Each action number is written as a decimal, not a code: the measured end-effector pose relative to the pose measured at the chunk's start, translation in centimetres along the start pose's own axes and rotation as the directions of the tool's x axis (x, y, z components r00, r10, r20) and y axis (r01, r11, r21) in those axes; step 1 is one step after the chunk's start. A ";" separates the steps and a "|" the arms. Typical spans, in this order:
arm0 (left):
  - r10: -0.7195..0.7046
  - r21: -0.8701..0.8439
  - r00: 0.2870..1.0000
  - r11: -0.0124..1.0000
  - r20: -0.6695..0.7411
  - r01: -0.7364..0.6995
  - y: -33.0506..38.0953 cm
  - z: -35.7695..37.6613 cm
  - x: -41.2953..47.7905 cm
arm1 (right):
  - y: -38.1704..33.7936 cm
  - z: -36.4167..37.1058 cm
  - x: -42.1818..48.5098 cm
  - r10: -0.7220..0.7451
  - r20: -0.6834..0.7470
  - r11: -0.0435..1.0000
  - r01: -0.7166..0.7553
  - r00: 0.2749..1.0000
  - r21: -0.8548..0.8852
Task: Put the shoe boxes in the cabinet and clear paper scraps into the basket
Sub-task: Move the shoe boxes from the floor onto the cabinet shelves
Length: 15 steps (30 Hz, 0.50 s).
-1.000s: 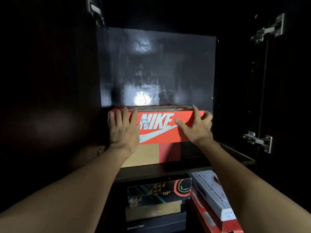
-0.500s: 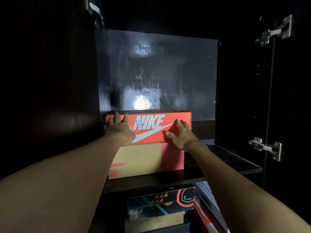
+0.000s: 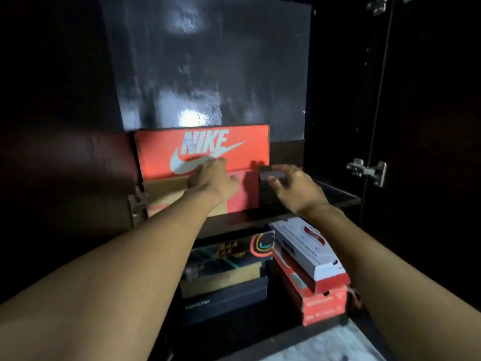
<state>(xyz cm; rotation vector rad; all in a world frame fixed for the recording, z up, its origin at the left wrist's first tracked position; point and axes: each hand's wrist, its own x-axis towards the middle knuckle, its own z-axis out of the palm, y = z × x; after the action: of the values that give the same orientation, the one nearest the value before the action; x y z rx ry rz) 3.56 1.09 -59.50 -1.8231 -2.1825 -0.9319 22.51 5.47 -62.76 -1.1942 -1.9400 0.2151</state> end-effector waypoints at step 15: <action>0.390 -0.547 0.684 0.837 0.616 0.016 8.9 20.6 -28.1 | 14.4 -3.1 -38.3 0.562 -0.037 0.815 -0.560 0.827 -0.149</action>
<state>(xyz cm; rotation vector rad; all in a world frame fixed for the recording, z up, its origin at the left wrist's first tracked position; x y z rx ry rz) 24.45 -10.65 -86.36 -3.0604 -2.1249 -0.9190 42.12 -18.49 -89.71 -1.8607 -1.5795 0.3828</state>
